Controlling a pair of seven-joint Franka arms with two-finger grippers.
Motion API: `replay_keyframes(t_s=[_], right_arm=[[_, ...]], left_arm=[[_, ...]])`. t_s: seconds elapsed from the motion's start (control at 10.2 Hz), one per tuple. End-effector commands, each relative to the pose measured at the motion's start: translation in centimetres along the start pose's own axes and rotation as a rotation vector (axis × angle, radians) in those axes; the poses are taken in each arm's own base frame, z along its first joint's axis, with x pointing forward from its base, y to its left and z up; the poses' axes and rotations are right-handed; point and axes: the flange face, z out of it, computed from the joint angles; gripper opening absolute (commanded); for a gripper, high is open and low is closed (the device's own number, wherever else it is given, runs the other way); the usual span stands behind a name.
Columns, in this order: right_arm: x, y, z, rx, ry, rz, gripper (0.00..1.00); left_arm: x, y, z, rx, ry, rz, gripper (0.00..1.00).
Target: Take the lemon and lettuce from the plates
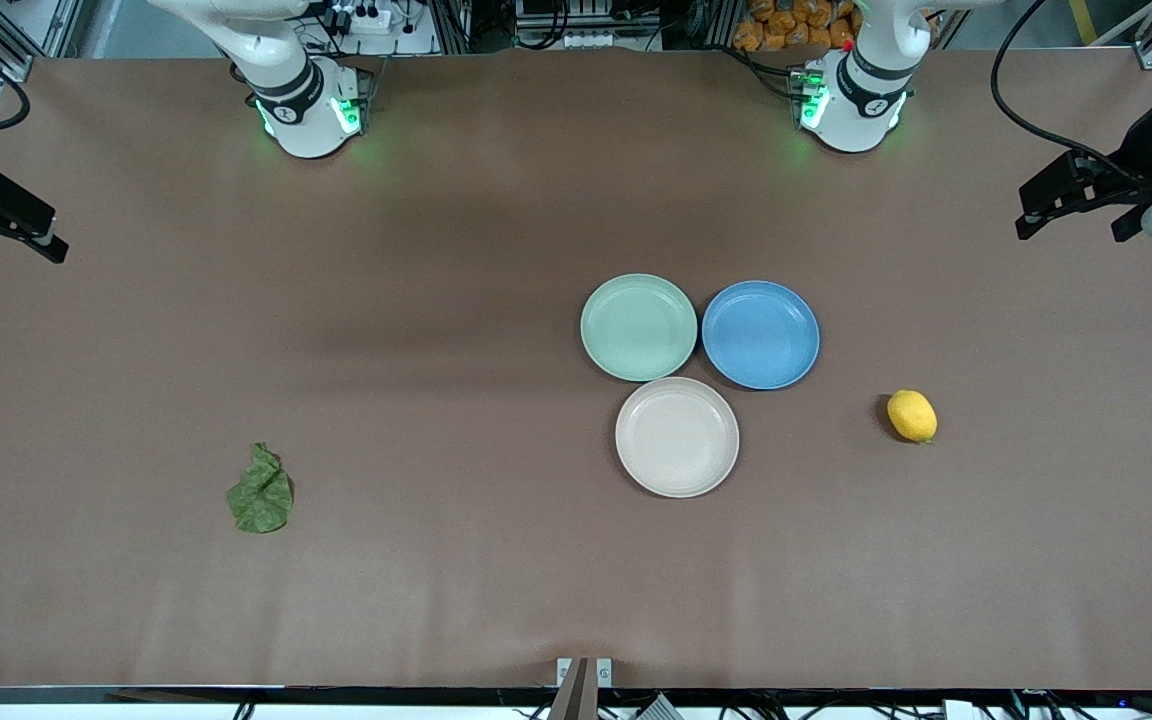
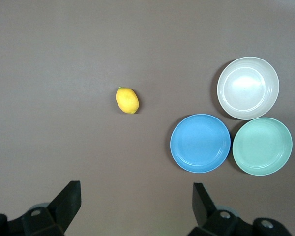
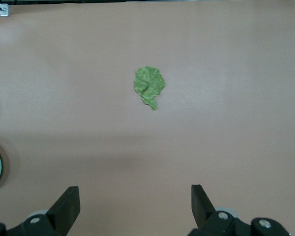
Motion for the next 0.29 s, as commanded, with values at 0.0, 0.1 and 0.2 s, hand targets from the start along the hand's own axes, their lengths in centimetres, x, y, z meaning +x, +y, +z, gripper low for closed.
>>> replay_keyframes(t_s=[0.0, 0.1, 0.2], right_arm=[[-0.7, 0.7, 0.3, 0.013, -0.014, 0.007, 1.00], [-0.7, 0.8, 1.2, 0.014, -0.034, 0.011, 1.00], [-0.7, 0.9, 2.1, 0.014, -0.051, 0.013, 1.00]], left_arm=[[-0.1, -0.1, -0.6, -0.012, -0.007, 0.022, 1.00], [-0.1, 0.0, -0.6, -0.012, -0.007, 0.022, 1.00], [-0.1, 0.1, -0.6, -0.012, -0.007, 0.024, 1.00]])
